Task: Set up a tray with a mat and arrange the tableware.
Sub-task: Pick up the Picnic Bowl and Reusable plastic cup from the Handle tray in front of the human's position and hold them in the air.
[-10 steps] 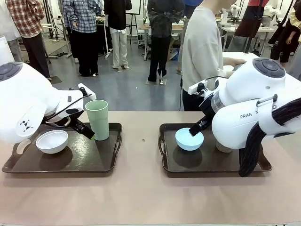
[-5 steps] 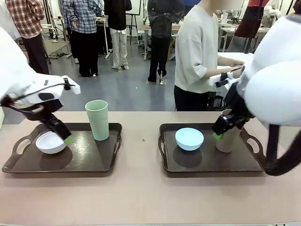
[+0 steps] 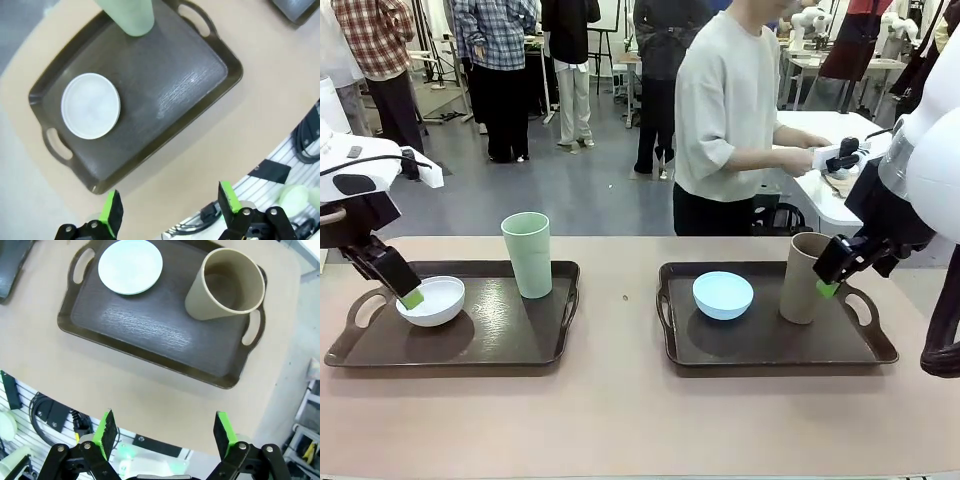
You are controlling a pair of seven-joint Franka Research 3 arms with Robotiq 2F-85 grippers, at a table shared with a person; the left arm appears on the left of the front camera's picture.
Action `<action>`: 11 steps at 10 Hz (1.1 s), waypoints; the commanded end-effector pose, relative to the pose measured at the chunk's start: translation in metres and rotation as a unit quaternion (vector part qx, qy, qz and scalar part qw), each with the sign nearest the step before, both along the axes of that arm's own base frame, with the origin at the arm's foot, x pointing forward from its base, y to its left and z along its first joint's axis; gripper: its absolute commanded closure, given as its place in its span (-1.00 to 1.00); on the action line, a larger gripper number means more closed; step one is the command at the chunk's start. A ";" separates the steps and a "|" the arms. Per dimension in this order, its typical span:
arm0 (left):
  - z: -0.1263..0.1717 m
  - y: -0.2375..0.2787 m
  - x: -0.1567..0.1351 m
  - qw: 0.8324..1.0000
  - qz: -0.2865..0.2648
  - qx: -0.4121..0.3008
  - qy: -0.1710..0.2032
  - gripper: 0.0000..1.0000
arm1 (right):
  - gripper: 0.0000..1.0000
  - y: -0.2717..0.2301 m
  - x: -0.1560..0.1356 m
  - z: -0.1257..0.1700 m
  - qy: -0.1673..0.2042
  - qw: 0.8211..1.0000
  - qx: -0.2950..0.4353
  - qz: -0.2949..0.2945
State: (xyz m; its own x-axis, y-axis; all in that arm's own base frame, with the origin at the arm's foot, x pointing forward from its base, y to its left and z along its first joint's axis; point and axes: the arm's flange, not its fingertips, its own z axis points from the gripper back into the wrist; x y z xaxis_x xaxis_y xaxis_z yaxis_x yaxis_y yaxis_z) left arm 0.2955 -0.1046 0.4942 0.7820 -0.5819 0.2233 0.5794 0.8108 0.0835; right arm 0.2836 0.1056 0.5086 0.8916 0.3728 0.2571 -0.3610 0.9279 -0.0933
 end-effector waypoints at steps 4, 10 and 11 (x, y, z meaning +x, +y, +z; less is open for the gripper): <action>0.002 0.035 0.013 0.996 0.007 -0.092 0.016 -1.00 | -1.00 -0.053 0.035 -0.007 0.070 0.987 0.143 0.015; -0.015 0.155 0.023 0.915 0.044 -0.385 0.112 -1.00 | -1.00 -0.215 0.031 -0.026 0.090 0.919 0.375 -0.088; -0.016 0.180 0.023 0.904 0.069 -0.406 0.120 -1.00 | -1.00 -0.236 0.026 -0.031 0.072 0.904 0.409 -0.104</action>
